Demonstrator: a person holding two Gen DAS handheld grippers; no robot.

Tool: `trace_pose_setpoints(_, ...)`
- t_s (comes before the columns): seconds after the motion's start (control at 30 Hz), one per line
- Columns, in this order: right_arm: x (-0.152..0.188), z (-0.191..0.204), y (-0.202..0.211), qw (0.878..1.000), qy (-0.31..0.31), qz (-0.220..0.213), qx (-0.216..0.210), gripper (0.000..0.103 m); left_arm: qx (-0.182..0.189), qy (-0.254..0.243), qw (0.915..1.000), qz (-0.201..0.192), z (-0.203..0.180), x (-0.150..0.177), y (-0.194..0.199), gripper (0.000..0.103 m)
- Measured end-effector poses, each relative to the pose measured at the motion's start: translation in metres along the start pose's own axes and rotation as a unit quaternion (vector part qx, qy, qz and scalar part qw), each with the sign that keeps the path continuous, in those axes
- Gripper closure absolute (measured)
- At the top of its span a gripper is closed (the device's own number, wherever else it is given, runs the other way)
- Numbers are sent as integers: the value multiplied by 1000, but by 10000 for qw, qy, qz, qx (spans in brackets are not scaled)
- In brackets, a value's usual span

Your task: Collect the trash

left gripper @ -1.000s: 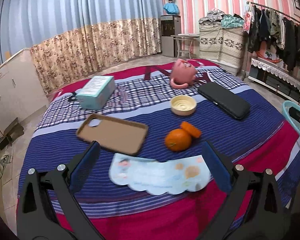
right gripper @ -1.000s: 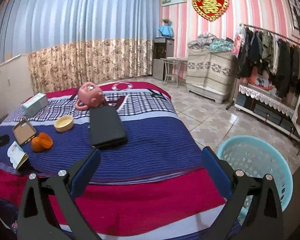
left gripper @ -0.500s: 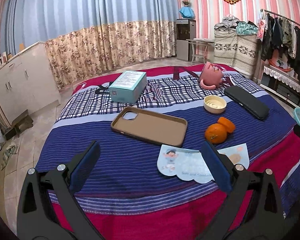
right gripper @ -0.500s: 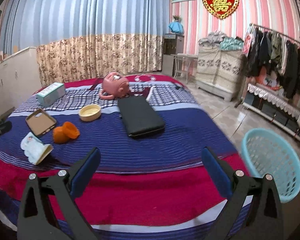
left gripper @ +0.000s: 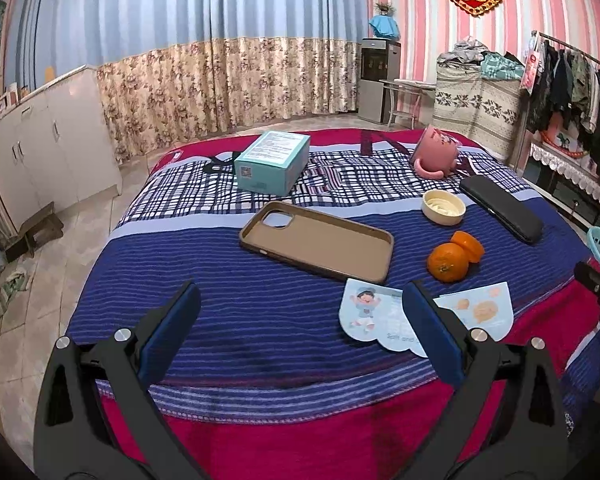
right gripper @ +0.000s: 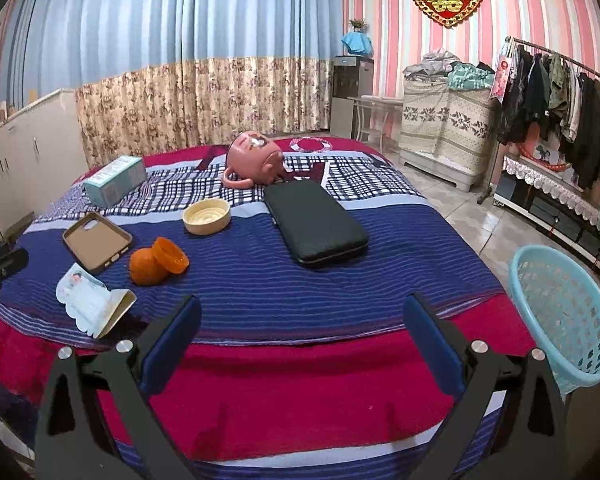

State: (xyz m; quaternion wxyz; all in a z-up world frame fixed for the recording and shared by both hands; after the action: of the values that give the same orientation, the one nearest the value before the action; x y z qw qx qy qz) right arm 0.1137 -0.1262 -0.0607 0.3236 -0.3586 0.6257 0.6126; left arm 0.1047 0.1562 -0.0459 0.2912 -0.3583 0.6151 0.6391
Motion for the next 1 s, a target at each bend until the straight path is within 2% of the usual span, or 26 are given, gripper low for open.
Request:
trace_pose_setpoints(0.1, 3, 3, 0, 9999, -15, 0, 162, 5, 0, 55, 10000, 10, 3, 1, -2, 6)
trace_pose_setpoints(0.2, 6, 2, -1, 9998, -166, 58, 100, 5, -22, 62, 10000, 8, 7, 2, -4, 6)
trace_pose_setpoints(0.33, 6, 9, -1, 9998, -48, 55, 202, 5, -40, 112, 9999, 47, 13, 5, -7, 6)
trace_pose_setpoints(0.6, 8, 24, -3, 9997, 148, 90, 156, 5, -87, 292, 9995, 66, 25, 9, -13, 6)
trace_pose_setpoints(1.0, 10, 34, -12, 9995, 120, 279, -75, 5, -148, 355, 9991, 183, 41, 12, -19, 6)
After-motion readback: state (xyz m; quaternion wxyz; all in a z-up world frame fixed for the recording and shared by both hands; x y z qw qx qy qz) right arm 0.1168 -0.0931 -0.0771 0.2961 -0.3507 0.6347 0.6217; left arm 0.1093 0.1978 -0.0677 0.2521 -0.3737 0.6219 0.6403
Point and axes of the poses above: each gripper's, at about its wrist camera, not at the fingertips, and y roughly against the way its jaws point, z to its left, x to its underside, the point moved 2 cm from there along -y, roughly the way its jaws point, and after that the axes turned 2 degrees about y, right-handed, at the moved point
